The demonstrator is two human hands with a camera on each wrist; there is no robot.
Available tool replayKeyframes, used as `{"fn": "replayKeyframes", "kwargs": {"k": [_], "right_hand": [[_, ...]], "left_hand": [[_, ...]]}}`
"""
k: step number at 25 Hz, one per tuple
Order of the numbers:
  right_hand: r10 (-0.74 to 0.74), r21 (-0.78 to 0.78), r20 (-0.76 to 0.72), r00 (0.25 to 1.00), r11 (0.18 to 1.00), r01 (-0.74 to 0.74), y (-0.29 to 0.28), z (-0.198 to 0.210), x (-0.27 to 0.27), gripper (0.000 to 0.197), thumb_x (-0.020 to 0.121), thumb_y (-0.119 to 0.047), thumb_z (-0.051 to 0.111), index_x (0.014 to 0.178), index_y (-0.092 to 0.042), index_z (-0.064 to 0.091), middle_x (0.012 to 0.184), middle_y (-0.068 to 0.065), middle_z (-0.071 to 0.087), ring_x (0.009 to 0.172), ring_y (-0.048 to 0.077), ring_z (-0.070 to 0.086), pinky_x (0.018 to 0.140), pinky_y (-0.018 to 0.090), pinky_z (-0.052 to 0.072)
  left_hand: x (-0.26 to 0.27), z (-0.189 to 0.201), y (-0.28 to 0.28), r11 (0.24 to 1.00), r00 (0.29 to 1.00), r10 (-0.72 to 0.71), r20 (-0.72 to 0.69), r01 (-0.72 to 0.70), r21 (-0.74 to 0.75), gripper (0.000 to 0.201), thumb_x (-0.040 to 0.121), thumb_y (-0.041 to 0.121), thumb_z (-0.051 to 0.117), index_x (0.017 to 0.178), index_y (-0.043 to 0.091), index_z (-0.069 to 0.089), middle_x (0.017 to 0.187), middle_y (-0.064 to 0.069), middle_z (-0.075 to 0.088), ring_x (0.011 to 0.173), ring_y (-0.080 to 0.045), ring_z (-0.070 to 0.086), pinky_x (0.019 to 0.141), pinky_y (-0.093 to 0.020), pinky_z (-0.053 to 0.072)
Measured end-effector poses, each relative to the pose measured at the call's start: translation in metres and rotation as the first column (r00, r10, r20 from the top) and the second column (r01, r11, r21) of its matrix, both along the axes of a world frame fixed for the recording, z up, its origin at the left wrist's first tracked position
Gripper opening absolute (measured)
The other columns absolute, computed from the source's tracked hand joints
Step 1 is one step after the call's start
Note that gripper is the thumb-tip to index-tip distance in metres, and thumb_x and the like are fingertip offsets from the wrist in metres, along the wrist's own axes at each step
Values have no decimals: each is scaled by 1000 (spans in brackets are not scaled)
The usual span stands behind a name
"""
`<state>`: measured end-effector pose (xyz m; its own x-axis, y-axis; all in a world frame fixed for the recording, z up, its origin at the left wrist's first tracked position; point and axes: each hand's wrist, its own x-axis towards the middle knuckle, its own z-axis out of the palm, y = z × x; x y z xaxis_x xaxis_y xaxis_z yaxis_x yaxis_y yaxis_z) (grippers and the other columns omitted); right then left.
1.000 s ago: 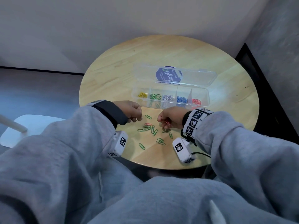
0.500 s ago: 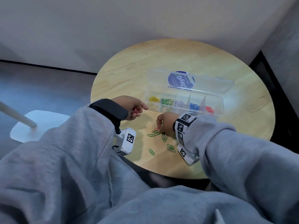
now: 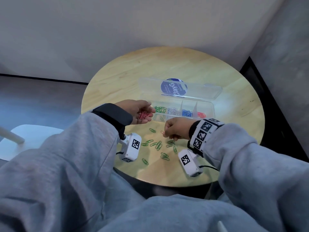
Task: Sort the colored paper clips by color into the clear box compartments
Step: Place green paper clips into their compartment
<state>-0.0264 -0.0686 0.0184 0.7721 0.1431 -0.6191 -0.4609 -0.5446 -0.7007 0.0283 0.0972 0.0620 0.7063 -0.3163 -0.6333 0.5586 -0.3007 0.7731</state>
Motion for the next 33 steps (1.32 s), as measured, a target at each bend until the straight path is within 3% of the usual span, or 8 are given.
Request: {"fn": "replayKeyframes", "kwargs": {"k": [3, 6, 11, 14, 20, 28, 31, 33], "right_hand": [[-114, 171, 2, 993, 979, 112, -27, 16, -14, 25, 87, 6, 54, 71, -13, 49, 62, 5, 50, 50, 11, 46, 47, 18, 39], [-313, 336, -26, 949, 892, 303, -58, 29, -21, 28, 90, 10, 41, 79, -10, 58, 64, 3, 48, 47, 8, 47, 41, 15, 39], [-666, 462, -153, 730, 605, 649, -110, 35, -21, 28, 91, 8, 32, 74, 2, 53, 73, 11, 47, 58, 18, 48, 43, 17, 50], [-714, 469, -166, 681, 550, 691, -126, 34, -18, 25, 89, 10, 31, 80, 1, 53, 77, 13, 47, 68, 21, 51, 48, 19, 54], [-768, 527, -206, 607, 435, 730, -130, 30, -8, 19, 87, 8, 33, 82, -3, 47, 75, 11, 43, 64, 20, 44, 43, 17, 47], [-763, 499, -166, 624, 481, 721, -120, 24, -7, 15, 92, 0, 41, 82, -7, 50, 72, 7, 41, 63, 15, 40, 50, 16, 48], [-738, 442, -47, 673, 589, 676, -109, 29, -7, 14, 91, 1, 43, 90, 4, 56, 75, 8, 45, 67, 17, 45, 76, 29, 53], [-646, 377, 84, 759, 725, 576, -98, 34, -9, 18, 89, 5, 40, 88, -3, 56, 77, 8, 49, 68, 17, 49, 70, 28, 50]], "left_hand": [[-3, 10, -27, 998, 1000, -19, 5, 20, -52, 32, 99, 28, 40, 80, 11, 59, 71, -3, 51, 39, -3, 56, 46, -12, 48], [-5, 16, -56, 995, 1000, -28, 3, 28, -94, 29, 99, 28, 42, 82, 10, 59, 71, -3, 50, 55, -8, 52, 46, -12, 47], [-8, 15, -107, 987, 998, -63, -16, 60, -149, 27, 98, 23, 46, 82, 6, 59, 76, -6, 53, 68, -13, 53, 55, -16, 52], [-10, 9, -134, 985, 996, -82, -33, 76, -157, 24, 97, 22, 48, 82, 5, 58, 78, -8, 54, 71, -16, 54, 67, -23, 48], [-4, 3, -160, 983, 994, -83, -75, 69, -170, 22, 94, 27, 53, 82, 9, 56, 76, -6, 51, 69, -15, 51, 67, -22, 43], [-5, 3, -147, 985, 995, -94, 14, 95, -147, 13, 94, 20, 52, 84, 14, 57, 82, -3, 53, 73, -12, 52, 69, -20, 45], [-5, 7, -120, 971, 963, -237, 124, 237, 15, 16, 92, 3, 48, 84, 13, 57, 81, -5, 58, 66, -15, 60, 58, -19, 51], [-3, 4, -98, 916, 905, -377, 195, 334, 221, 22, 89, -2, 47, 80, 15, 58, 77, -4, 58, 62, -15, 60, 53, -21, 48]]}}
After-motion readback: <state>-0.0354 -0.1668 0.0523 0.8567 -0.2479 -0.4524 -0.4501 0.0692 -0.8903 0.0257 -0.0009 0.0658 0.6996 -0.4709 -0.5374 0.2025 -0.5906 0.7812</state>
